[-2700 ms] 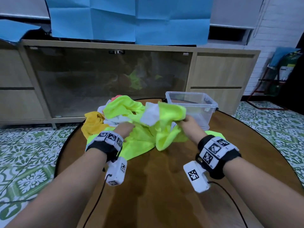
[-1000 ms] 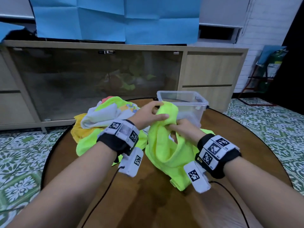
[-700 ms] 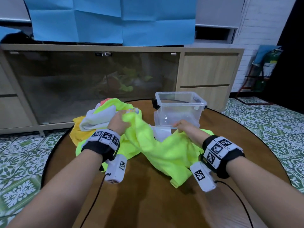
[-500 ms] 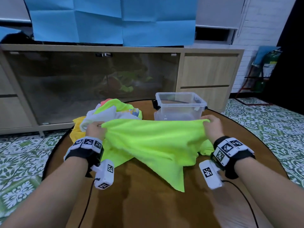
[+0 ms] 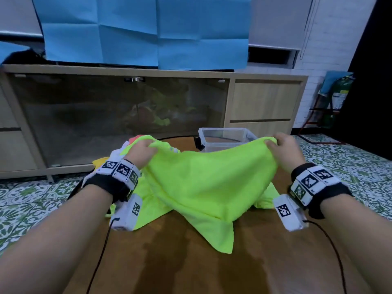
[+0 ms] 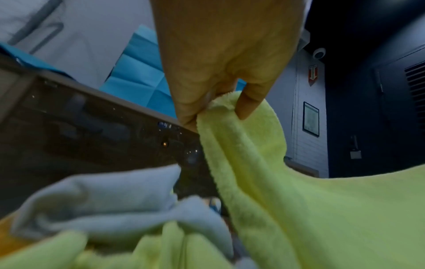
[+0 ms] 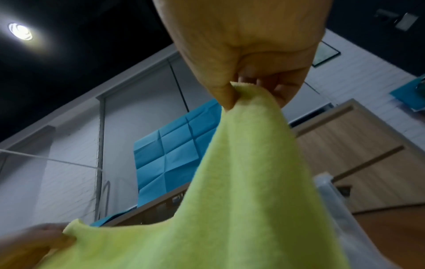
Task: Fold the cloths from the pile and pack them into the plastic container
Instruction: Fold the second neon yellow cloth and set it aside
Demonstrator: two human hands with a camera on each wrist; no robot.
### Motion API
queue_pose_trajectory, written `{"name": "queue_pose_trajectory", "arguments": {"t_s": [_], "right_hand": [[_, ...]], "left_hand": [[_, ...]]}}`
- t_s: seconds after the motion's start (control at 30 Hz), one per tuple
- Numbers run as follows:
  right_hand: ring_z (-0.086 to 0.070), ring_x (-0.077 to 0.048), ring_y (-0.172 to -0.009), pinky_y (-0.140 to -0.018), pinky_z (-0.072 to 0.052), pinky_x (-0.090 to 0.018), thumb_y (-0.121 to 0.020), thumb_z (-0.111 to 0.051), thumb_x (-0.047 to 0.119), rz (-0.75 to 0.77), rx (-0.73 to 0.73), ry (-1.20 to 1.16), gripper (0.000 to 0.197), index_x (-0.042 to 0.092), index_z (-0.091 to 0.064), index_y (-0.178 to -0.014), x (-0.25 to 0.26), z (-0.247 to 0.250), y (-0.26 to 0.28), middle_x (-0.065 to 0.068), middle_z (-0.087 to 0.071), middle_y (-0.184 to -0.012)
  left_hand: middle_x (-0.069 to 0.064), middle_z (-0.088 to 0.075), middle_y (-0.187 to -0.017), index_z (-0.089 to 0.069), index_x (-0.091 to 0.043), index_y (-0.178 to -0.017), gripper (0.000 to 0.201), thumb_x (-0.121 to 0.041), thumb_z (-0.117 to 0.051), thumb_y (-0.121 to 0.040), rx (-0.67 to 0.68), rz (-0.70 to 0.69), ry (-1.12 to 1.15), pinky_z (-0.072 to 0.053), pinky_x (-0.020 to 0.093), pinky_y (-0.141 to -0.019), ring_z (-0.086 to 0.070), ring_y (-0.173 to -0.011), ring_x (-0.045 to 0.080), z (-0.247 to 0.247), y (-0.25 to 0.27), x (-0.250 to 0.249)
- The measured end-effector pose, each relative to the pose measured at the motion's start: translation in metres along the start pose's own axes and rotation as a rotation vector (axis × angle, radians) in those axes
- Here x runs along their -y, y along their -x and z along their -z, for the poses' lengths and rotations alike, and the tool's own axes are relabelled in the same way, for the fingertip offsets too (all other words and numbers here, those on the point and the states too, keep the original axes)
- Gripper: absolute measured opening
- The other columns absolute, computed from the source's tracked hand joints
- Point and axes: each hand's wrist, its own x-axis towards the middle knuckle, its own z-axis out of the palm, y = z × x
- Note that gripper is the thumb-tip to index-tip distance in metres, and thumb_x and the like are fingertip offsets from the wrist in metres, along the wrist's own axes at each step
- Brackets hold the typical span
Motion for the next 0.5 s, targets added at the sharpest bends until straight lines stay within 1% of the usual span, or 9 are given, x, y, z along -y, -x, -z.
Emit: {"name": "queue_pose_trajectory", "arguments": {"t_s": [0.03,0.1,0.17,0.2,0.27,0.33,0.37,0.4,0.5], "right_hand": [[-0.043,-0.02,-0.08,-0.057,-0.024,-0.03,-0.094,-0.052,0.012,0.007,-0.03,0.004,0.023,0.011,-0.053,-0.071,0.004,0.015,-0.005,-0.001,-0.043,-0.066],[-0.048,-0.022,-0.084,-0.068,-0.034,-0.028,-0.094,-0.053,0.013,0.016,-0.111,-0.011,0.019,-0.002,-0.062,-0.1,0.014,0.043,-0.01,-0.011,-0.055,-0.078],[-0.055,-0.025,-0.094,-0.078,-0.043,-0.034,-0.095,-0.051,0.016,0.038,-0.237,-0.077,0.029,-0.001,-0.058,-0.117,0.026,0.068,-0.01,-0.017,-0.062,-0.102],[-0.055,-0.023,-0.096,-0.079,-0.042,-0.032,-0.095,-0.05,0.017,0.061,-0.299,-0.113,0.031,0.0,-0.057,-0.12,0.032,0.081,-0.008,-0.014,-0.061,-0.106],[-0.049,-0.014,-0.089,-0.074,-0.034,-0.023,-0.094,-0.049,0.02,0.116,-0.428,-0.161,0.031,0.0,-0.059,-0.115,0.047,0.107,-0.003,-0.009,-0.058,-0.099],[-0.047,-0.007,-0.075,-0.072,-0.03,-0.022,-0.088,-0.045,0.028,0.193,-0.545,-0.215,0.021,0.015,-0.061,-0.093,0.062,0.13,0.005,-0.001,-0.057,-0.084],[-0.044,0.003,-0.069,-0.072,-0.031,-0.022,-0.084,-0.042,0.033,0.22,-0.597,-0.241,0.011,0.028,-0.052,-0.082,0.07,0.141,0.008,0.01,-0.051,-0.077],[-0.041,0.011,-0.065,-0.073,-0.032,-0.021,-0.082,-0.04,0.035,0.241,-0.643,-0.263,0.007,0.033,-0.042,-0.076,0.078,0.15,0.01,0.019,-0.044,-0.074],[-0.04,0.02,-0.064,-0.072,-0.03,-0.007,-0.086,-0.039,0.029,0.264,-0.717,-0.276,0.016,0.035,-0.032,-0.074,0.1,0.172,0.015,0.023,-0.038,-0.074]], "left_hand": [[0.024,-0.061,-0.114,-0.059,0.003,-0.118,0.03,-0.003,-0.049,-0.091,-0.047,-0.013,-0.024,-0.044,0.034,-0.085,-0.058,-0.102,0.031,0.011,-0.003,-0.009],[0.027,-0.059,-0.116,-0.057,0.003,-0.119,0.031,-0.002,-0.048,-0.09,-0.144,-0.07,-0.011,-0.045,0.038,-0.088,-0.056,-0.109,0.037,0.03,-0.002,-0.033],[0.024,-0.059,-0.118,-0.056,0.0,-0.121,0.032,-0.002,-0.047,-0.09,-0.266,-0.128,0.039,-0.045,0.032,-0.084,-0.058,-0.106,0.033,0.045,0.003,-0.055],[0.018,-0.059,-0.117,-0.056,-0.003,-0.122,0.033,-0.002,-0.045,-0.091,-0.338,-0.158,0.056,-0.044,0.023,-0.078,-0.059,-0.098,0.027,0.052,0.007,-0.068],[0.007,-0.057,-0.11,-0.056,-0.007,-0.12,0.033,0.001,-0.042,-0.091,-0.471,-0.217,0.12,-0.038,0.004,-0.059,-0.055,-0.078,0.01,0.065,0.019,-0.092],[0.007,-0.057,-0.112,-0.054,-0.013,-0.113,0.032,0.003,-0.041,-0.089,-0.57,-0.331,0.215,-0.034,0.0,-0.068,-0.058,-0.091,0.013,0.08,0.029,-0.115],[0.006,-0.056,-0.111,-0.049,-0.018,-0.107,0.03,0.004,-0.04,-0.087,-0.613,-0.383,0.232,-0.032,0.0,-0.073,-0.055,-0.098,0.015,0.088,0.034,-0.126],[0.003,-0.053,-0.108,-0.043,-0.019,-0.101,0.028,0.003,-0.039,-0.086,-0.656,-0.424,0.227,-0.029,-0.001,-0.074,-0.05,-0.098,0.012,0.096,0.039,-0.135],[-0.002,-0.045,-0.102,-0.037,-0.019,-0.096,0.023,0.0,-0.038,-0.082,-0.77,-0.525,0.207,-0.026,-0.002,-0.074,-0.043,-0.094,0.005,0.115,0.05,-0.16]]}}
